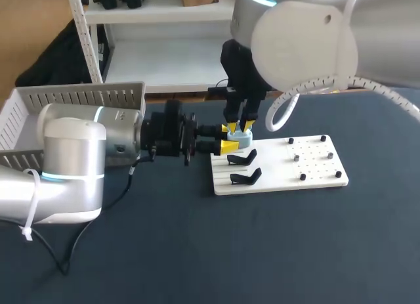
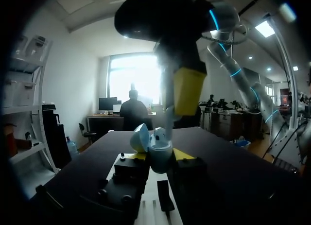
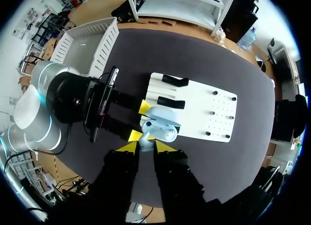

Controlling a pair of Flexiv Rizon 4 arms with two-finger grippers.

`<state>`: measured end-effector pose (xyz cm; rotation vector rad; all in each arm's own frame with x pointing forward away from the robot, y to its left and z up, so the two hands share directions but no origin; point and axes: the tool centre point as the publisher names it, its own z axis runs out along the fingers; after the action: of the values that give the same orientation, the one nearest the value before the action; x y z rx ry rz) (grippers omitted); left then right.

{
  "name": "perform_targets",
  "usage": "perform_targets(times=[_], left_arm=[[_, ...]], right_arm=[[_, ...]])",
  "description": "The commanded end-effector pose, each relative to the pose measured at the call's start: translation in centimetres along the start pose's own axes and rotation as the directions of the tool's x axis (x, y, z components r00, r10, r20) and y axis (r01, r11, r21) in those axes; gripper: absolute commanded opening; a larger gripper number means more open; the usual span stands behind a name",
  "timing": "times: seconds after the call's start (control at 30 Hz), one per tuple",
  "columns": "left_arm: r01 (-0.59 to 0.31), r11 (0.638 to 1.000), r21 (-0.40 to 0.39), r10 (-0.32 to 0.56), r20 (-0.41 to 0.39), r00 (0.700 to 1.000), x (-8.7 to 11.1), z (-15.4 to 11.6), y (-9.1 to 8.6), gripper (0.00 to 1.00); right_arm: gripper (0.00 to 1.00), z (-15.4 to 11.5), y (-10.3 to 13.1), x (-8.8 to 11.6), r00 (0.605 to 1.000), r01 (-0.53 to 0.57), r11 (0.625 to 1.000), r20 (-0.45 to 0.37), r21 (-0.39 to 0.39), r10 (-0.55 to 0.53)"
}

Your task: Pick up each earbud case from the left stands, insert the matching earbuds, close the lid, and place the case in the box.

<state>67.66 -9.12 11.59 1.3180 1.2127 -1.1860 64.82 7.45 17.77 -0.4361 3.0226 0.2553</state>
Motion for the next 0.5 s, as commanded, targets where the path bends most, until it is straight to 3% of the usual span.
perform_targets(times=[0.03, 0.5], left_arm=[[-0.001, 1.0, 0.002, 0.001, 0.001, 1.0, 0.09, 0.06, 0.14, 0.0], [-0.001, 1.0, 0.002, 0.001, 0.001, 1.0, 0.09, 0.06, 0.14, 0.0]], right_arm=[[0.0, 0.2, -0.05, -0.05, 1.0, -0.004, 1.0, 0.002, -0.001, 0.004], [0.0, 0.34, -0.19, -0.22, 1.0, -0.009, 1.0, 0.005, -0.006, 0.009]])
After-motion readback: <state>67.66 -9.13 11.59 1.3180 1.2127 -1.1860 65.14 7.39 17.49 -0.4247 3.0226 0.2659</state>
